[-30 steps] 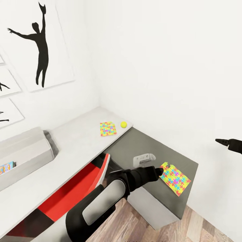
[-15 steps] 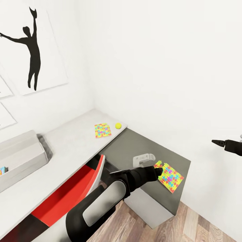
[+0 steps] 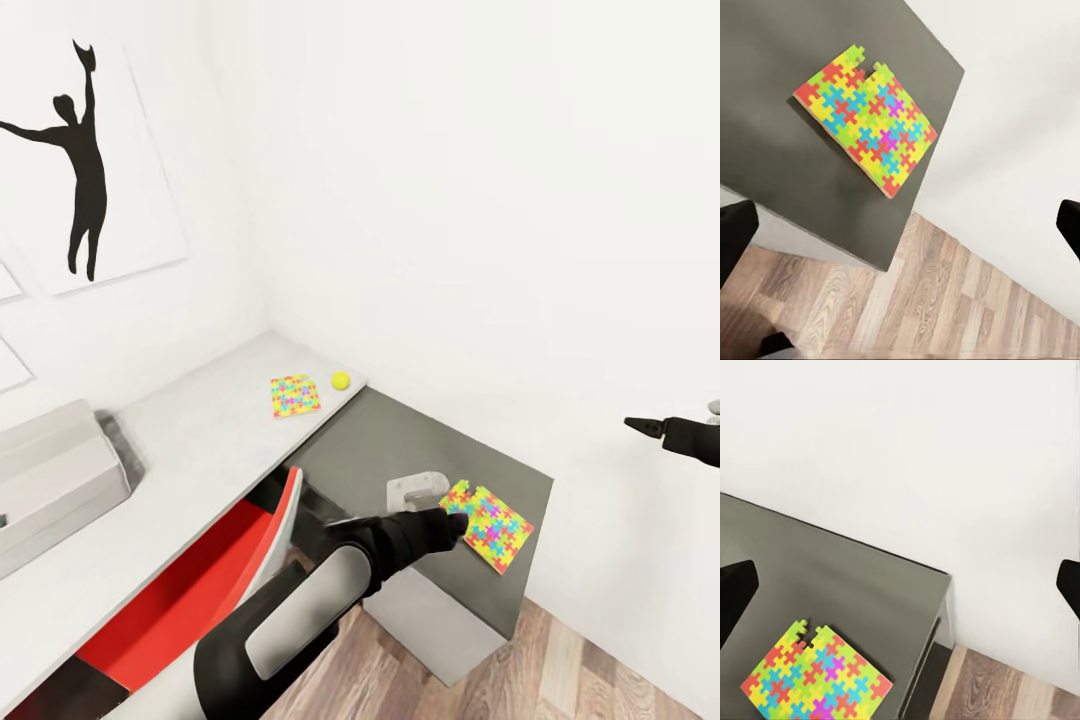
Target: Put all the toys in the child's room - the three board games (two on the bed and one on the table), the two jigsaw puzzles on the table, and the tennis ball on the table - inside the toy box on the table in the child's room.
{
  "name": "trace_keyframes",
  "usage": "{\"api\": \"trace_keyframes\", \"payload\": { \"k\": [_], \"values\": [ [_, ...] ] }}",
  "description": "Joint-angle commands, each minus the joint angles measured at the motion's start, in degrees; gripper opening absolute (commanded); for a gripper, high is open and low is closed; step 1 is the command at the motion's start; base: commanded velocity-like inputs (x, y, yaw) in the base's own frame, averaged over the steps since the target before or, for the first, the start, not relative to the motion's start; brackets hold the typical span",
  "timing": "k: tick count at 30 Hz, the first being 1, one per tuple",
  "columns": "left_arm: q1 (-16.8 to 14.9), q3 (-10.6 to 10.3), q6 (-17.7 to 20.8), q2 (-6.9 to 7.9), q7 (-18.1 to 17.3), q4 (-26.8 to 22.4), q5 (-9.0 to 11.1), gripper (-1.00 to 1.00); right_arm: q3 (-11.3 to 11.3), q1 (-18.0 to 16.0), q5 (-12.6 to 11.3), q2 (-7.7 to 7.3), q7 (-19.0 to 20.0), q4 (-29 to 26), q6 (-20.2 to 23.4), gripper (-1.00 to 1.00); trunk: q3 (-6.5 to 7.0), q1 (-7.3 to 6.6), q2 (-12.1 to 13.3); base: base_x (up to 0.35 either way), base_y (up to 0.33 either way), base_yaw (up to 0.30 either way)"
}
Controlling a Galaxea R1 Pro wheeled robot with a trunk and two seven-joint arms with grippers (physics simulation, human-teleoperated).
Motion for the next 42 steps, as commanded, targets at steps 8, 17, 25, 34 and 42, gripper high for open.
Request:
{"api": "trace_keyframes", "payload": {
  "k": [8,17,25,34,42],
  "values": [
    [1.02,-0.39,-4.78,1.11,-4.06,6.68,-4.87,1.00,-0.25,4.18,-0.62,-0.33,-0.46,-0.02,0.23,1.00,0.63,0.04,-0.12,0.000,0.000,-0.103],
    [1.29,-0.92,-8.12,1.20,-7.06,8.55,-5.93,1.00,-0.63,8.97,-0.68,-0.37,-0.32,-0.03,0.23,1.00,1.47,0.04,-0.12,0.000,0.000,-0.105],
    [1.30,-1.01,-8.29,1.24,-10.42,8.81,-5.99,1.00,-0.36,9.22,-0.83,-0.16,-0.13,-0.03,0.23,1.00,2.21,0.04,-0.12,0.000,0.000,-0.105],
    [1.28,-0.89,-7.76,1.47,-15.40,8.93,-5.67,1.00,0.72,9.47,-0.91,0.03,6.96,-0.01,0.23,1.00,2.89,0.04,-0.12,0.000,0.000,-0.077],
    [1.26,-0.13,-6.64,2.03,-27.69,14.76,-5.64,1.00,0.65,9.59,-0.84,0.12,11.43,0.04,0.23,1.00,3.04,0.04,-0.12,0.000,0.000,-0.162]
  ]
}}
